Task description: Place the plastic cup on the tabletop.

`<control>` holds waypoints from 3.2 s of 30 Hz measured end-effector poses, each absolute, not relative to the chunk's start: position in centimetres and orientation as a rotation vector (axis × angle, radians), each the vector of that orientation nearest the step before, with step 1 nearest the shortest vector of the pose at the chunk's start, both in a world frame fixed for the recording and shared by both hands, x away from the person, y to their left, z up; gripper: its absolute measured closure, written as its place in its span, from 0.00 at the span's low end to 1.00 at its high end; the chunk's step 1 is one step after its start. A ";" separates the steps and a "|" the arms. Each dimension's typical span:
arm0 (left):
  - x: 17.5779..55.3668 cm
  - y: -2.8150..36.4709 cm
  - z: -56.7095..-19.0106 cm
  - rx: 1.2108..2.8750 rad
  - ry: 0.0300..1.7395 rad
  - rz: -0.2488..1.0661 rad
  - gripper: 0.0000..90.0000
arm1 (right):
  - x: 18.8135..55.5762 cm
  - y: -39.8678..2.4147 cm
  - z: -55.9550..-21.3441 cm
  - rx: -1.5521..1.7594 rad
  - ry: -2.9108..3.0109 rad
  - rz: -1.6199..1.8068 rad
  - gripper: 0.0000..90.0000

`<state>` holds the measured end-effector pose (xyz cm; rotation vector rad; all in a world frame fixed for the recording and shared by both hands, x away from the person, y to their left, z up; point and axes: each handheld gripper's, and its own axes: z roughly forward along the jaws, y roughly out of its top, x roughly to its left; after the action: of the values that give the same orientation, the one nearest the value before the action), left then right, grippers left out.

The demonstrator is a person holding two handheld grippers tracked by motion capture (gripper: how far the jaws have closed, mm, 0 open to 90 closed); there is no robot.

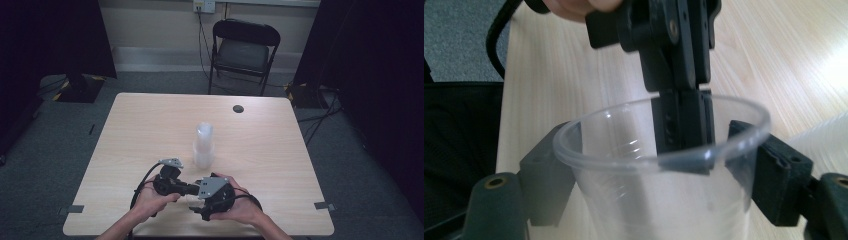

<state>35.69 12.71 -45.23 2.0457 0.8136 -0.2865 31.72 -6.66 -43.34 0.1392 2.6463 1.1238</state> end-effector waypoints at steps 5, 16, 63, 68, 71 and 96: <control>35.6 12.7 -45.2 2.033 0.832 -0.280 0.95 | 31.5 -6.6 -43.1 0.119 2.627 1.129 0.29; 35.5 12.7 -45.2 2.029 0.820 -0.271 0.94 | 31.5 -6.8 -43.0 0.125 2.622 1.133 0.32; 35.5 14.4 -44.0 1.873 0.817 -0.209 0.66 | 33.6 -9.7 -42.8 0.398 2.511 1.171 0.33; 35.8 14.6 -44.1 1.897 0.843 -0.143 0.59 | 34.2 -10.6 -42.6 0.457 2.484 1.199 0.33; 35.9 14.8 -44.3 1.893 0.863 -0.102 0.55 | 34.5 -11.2 -42.5 0.489 2.468 1.210 0.33; 36.1 16.0 -45.0 1.924 1.024 0.261 0.30 | 36.2 -14.9 -40.9 0.783 2.292 1.287 0.33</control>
<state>36.09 15.97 -45.01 1.9239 1.0242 0.2612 36.21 -14.94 -40.91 0.7832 2.2922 1.2868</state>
